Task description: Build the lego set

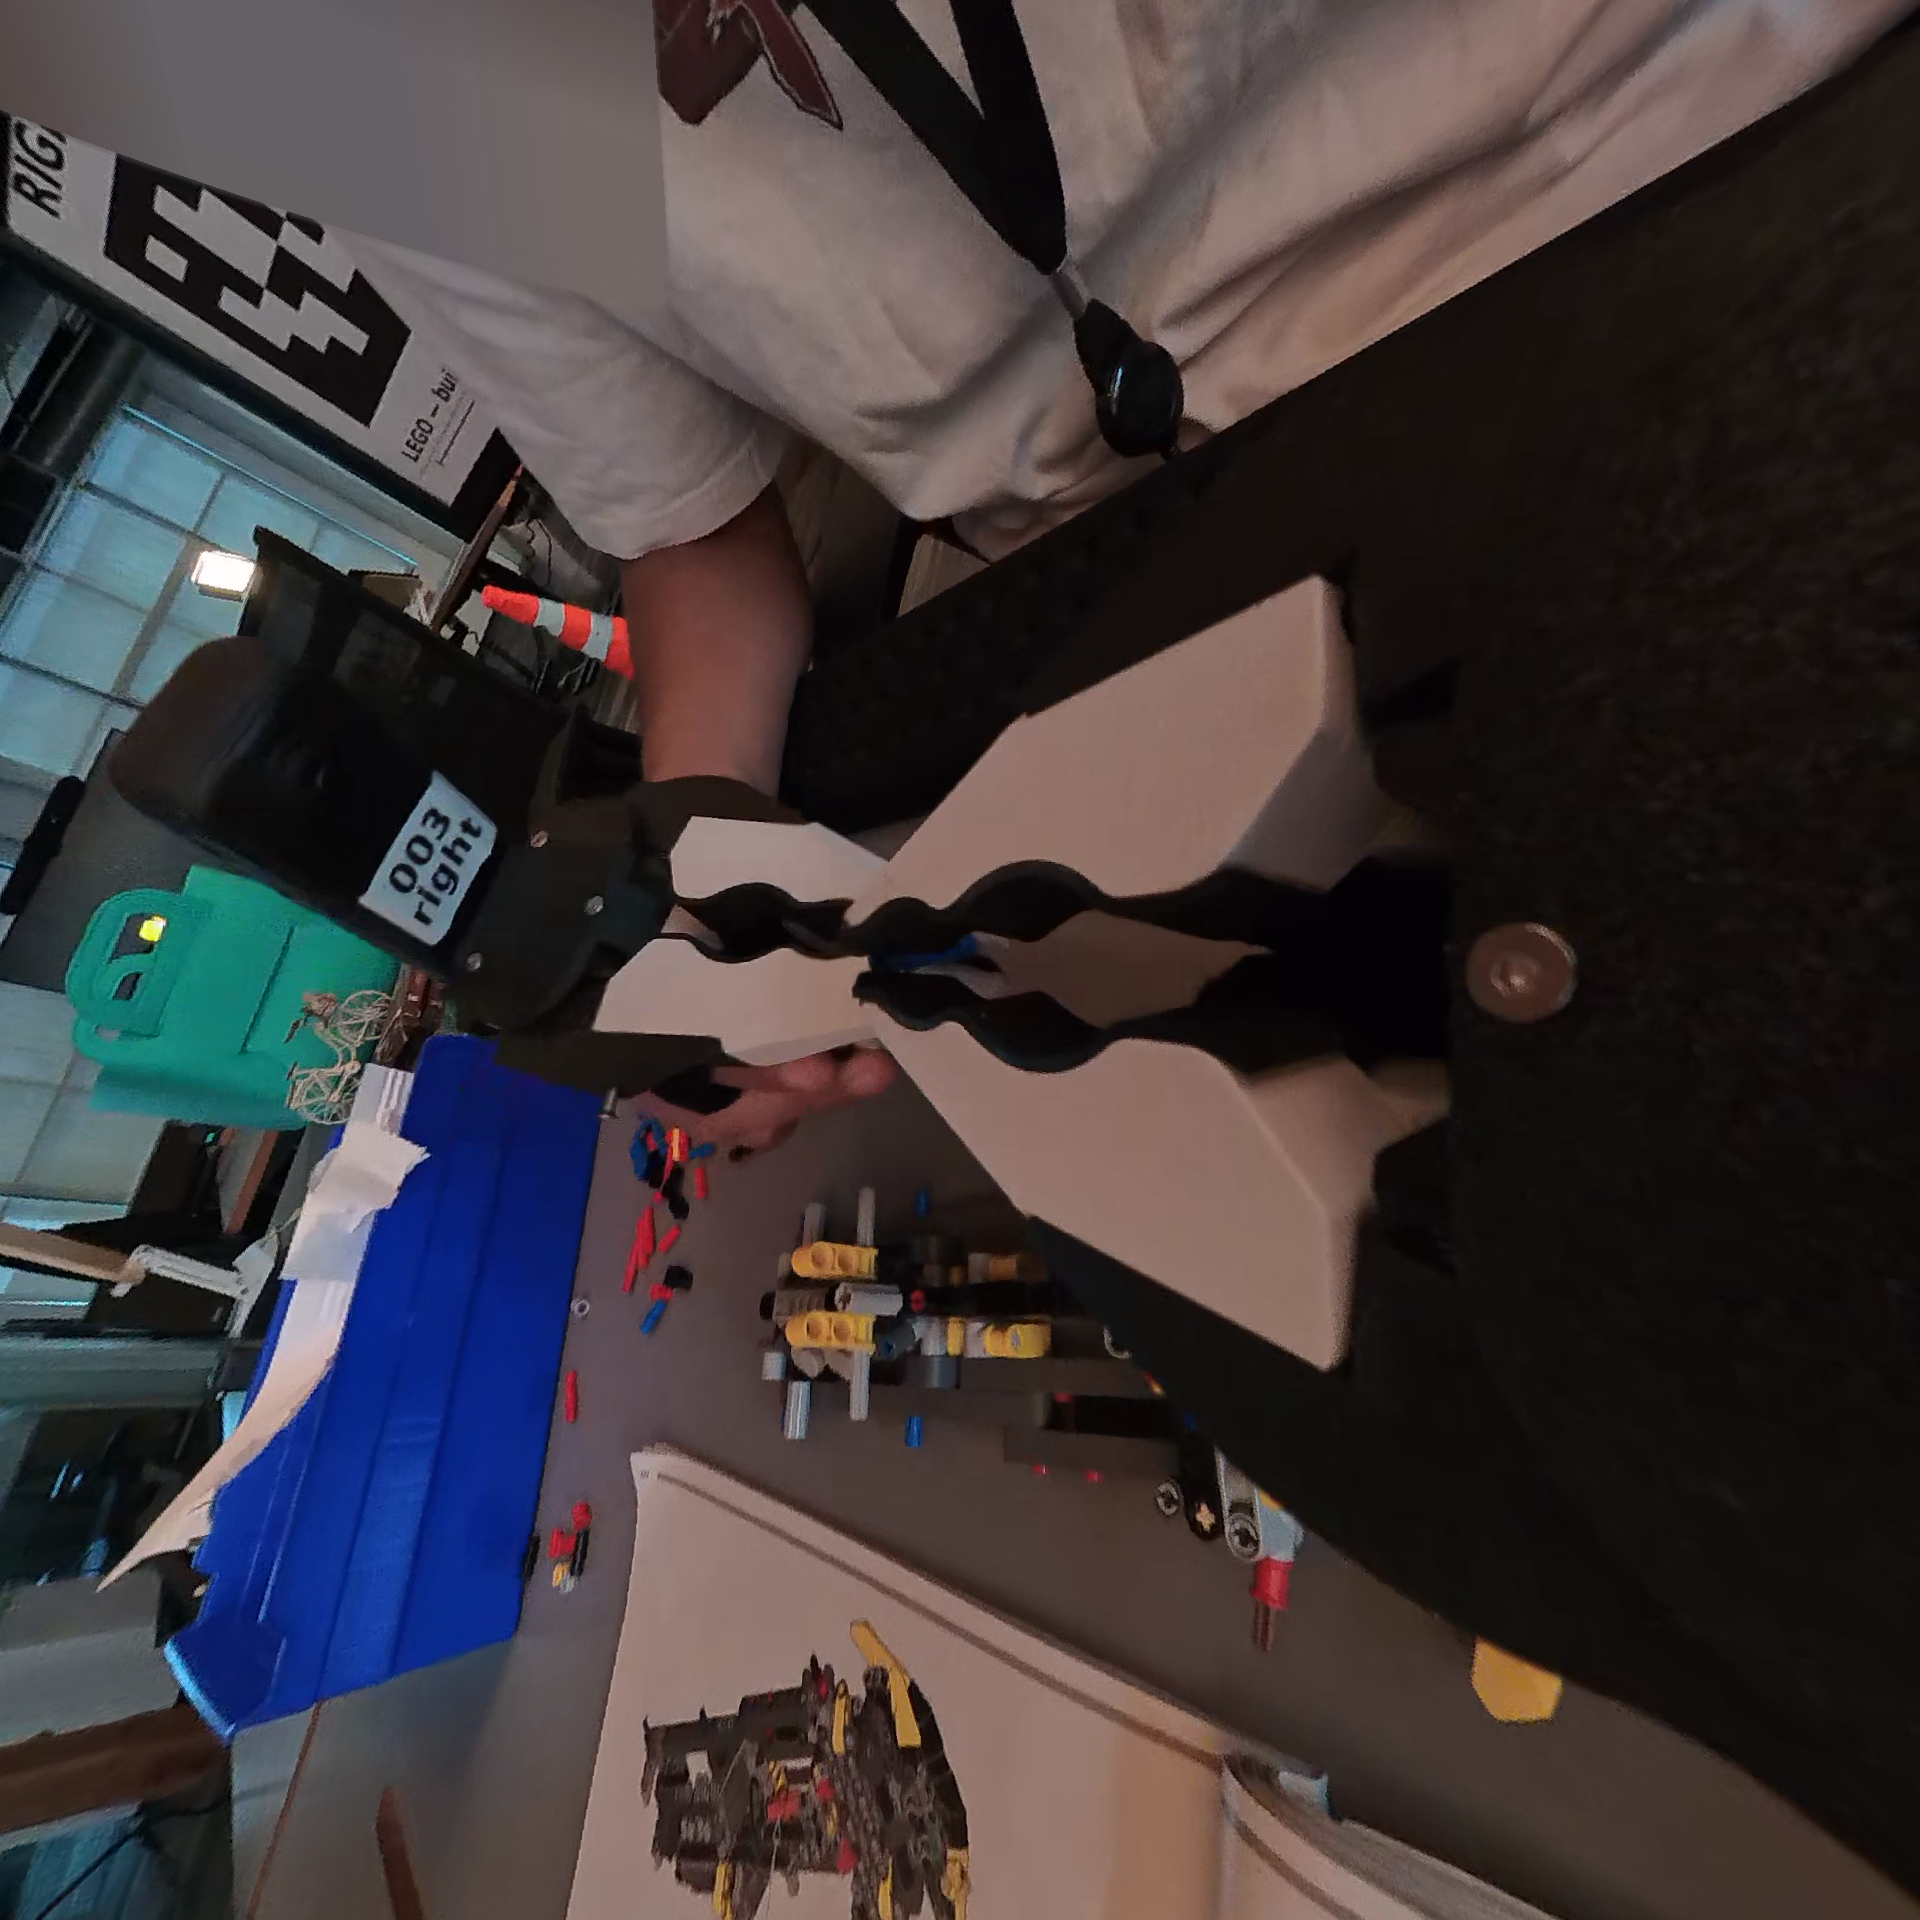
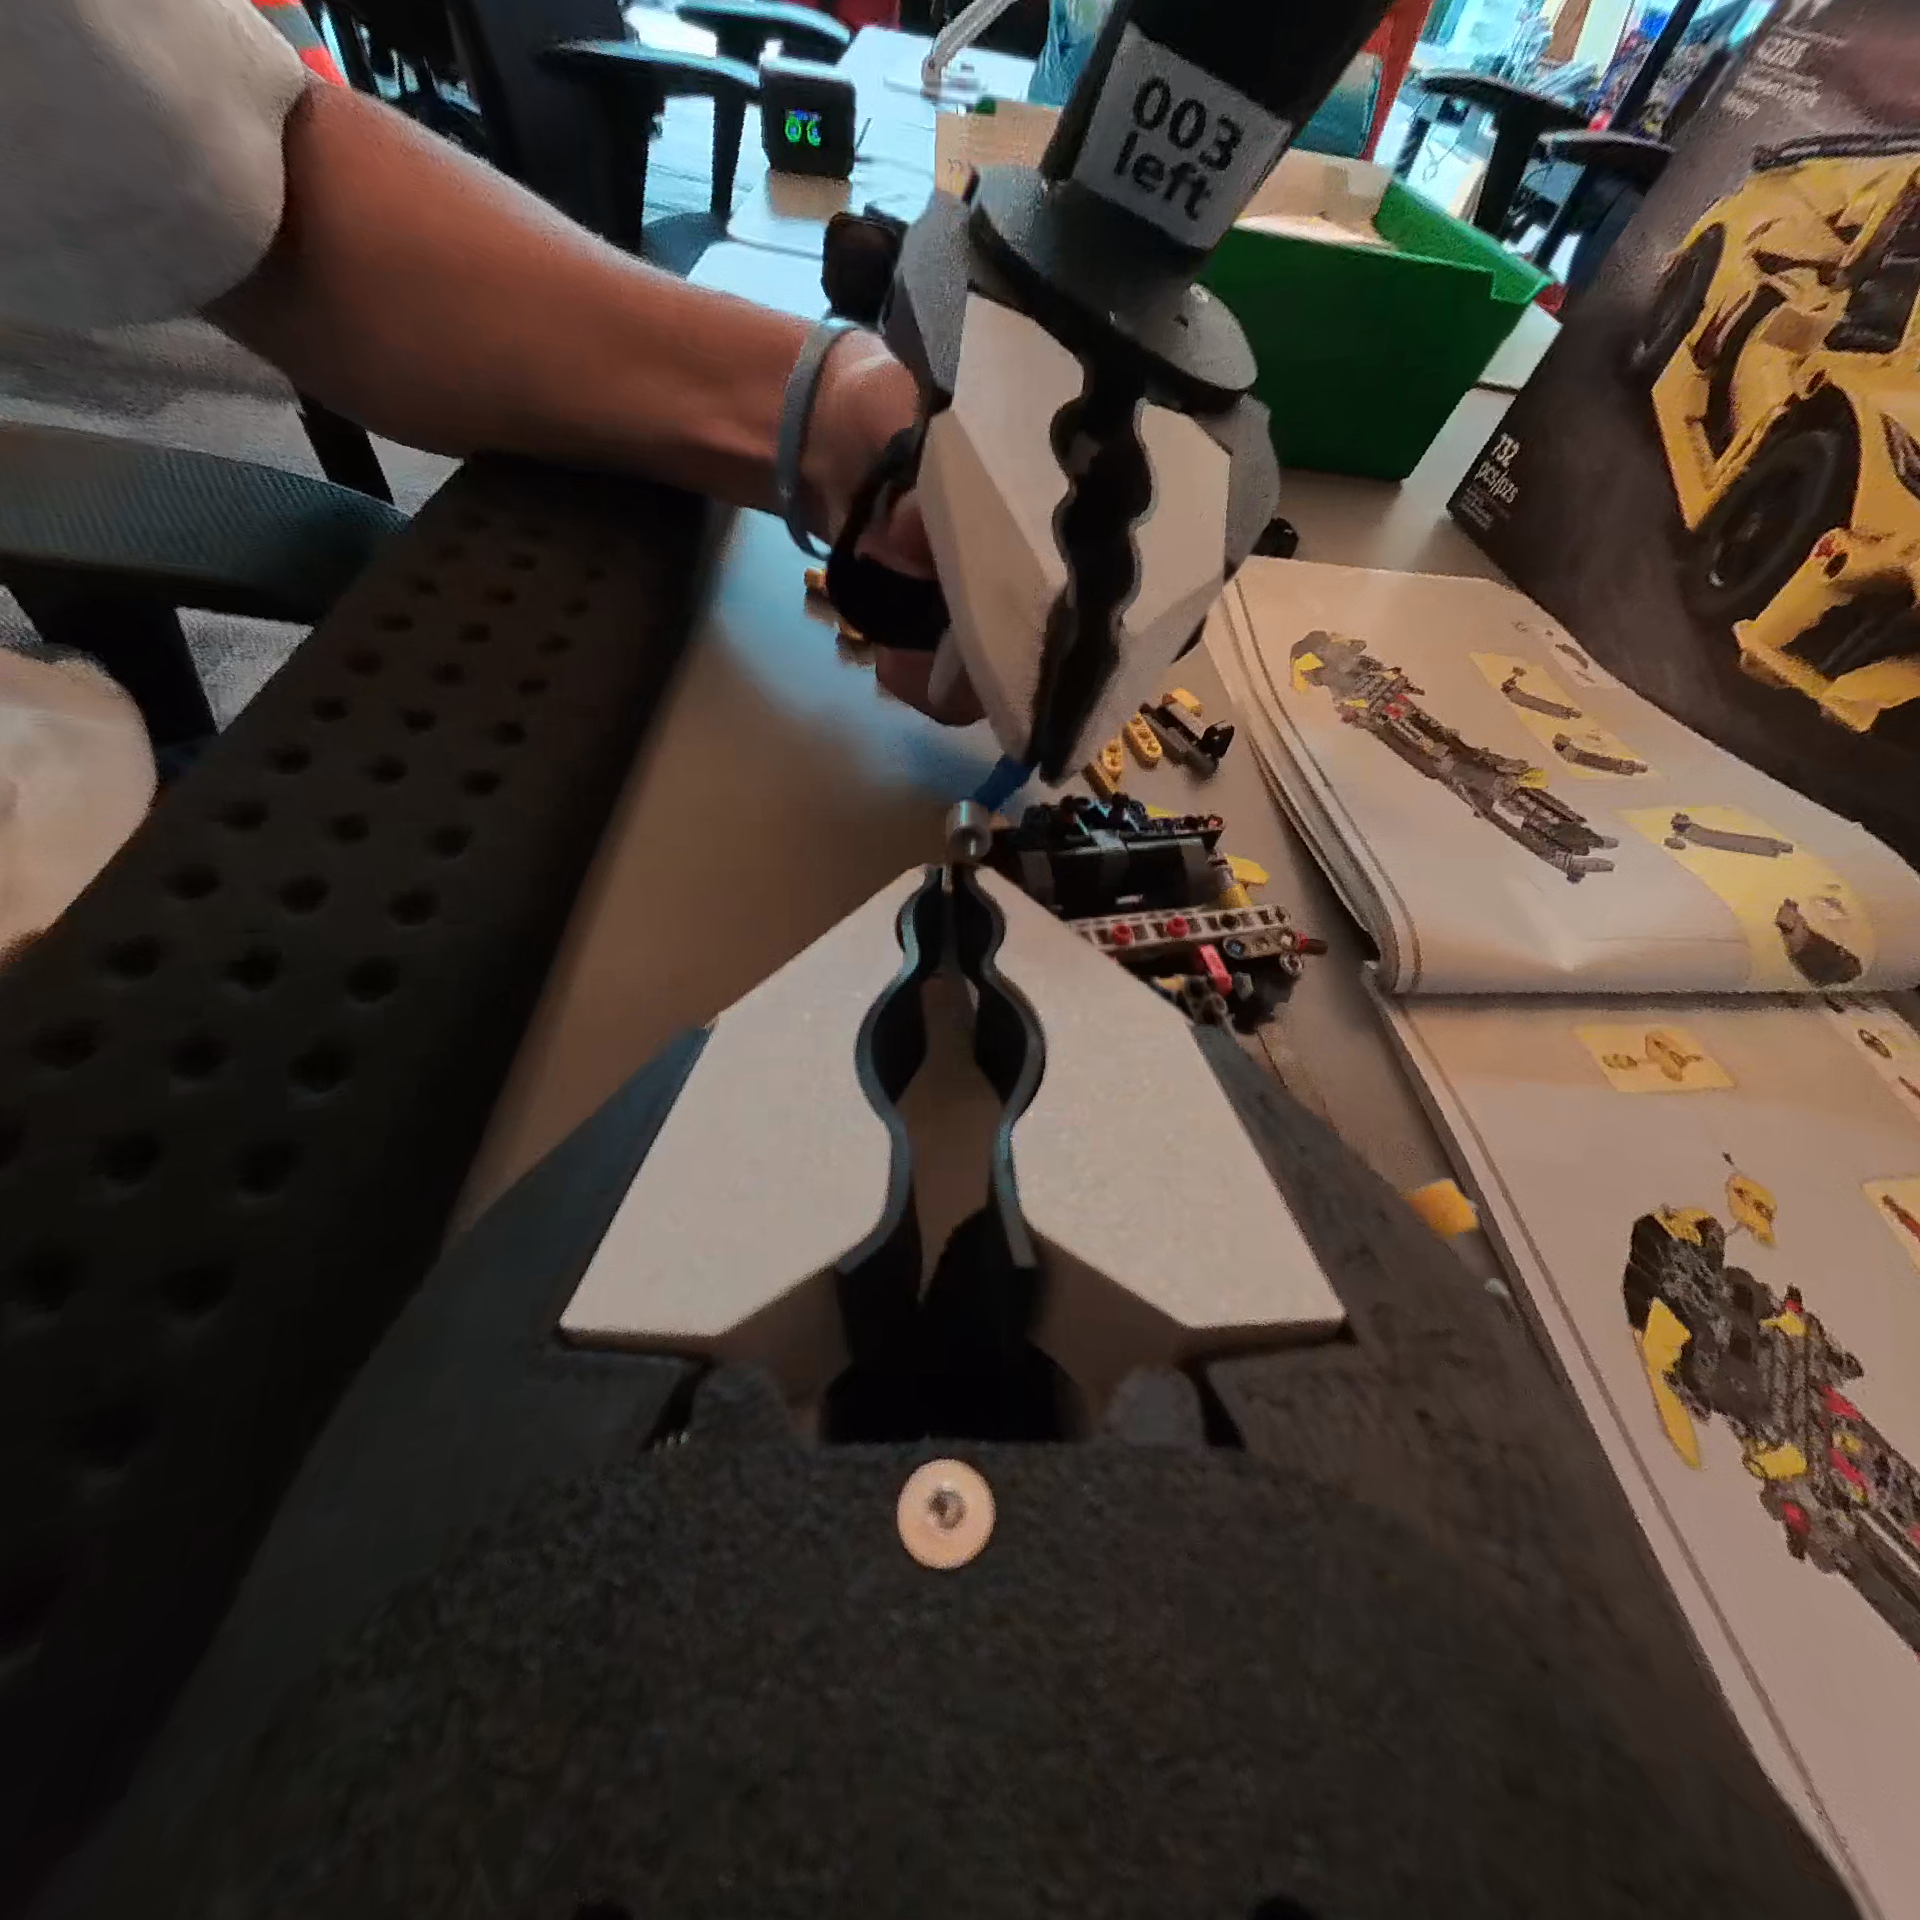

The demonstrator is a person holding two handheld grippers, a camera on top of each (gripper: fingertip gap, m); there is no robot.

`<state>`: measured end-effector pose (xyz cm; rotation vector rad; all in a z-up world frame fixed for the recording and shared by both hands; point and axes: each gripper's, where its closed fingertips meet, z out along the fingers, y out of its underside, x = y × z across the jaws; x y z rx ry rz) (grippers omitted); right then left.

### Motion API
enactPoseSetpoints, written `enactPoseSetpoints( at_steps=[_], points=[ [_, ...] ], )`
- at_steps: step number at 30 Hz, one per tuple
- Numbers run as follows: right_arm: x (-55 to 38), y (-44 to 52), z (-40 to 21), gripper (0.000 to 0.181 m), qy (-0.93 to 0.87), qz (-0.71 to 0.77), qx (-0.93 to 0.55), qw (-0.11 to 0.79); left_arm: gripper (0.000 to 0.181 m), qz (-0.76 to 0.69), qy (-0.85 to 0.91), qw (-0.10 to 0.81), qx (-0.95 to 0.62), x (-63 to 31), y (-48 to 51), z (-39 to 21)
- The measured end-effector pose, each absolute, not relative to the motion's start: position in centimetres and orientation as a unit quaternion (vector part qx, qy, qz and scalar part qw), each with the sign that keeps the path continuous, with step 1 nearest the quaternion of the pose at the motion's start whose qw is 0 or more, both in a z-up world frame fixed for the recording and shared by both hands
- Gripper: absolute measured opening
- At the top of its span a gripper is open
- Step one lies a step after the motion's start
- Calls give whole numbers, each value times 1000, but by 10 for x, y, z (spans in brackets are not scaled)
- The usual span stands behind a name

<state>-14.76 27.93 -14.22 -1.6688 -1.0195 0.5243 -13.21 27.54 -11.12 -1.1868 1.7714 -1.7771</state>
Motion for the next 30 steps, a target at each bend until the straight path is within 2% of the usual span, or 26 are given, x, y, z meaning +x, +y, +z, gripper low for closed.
enactPoseSetpoints(
  at_steps=[13, 19, 24, 30],
  points=[
    [-122, 290, -118, 1, -343, 254, -707, 564, 2, -632, 597, 218, -443, -141, 291, -93],
    [-122, 291, -123, 0, -361, 221, -714, 558, 2, -410, 735, 264, -470, -195, 286, -154],
    [-138, 284, -133, 1, -395, 220, -712, 537, 2, -337, 766, 237, -493, -223, 290, -195],
    [-137, 281, -134, 1, -399, 223, -714, 531, 3, -311, 782, 241, -484, -227, 291, -197]
  ],
)
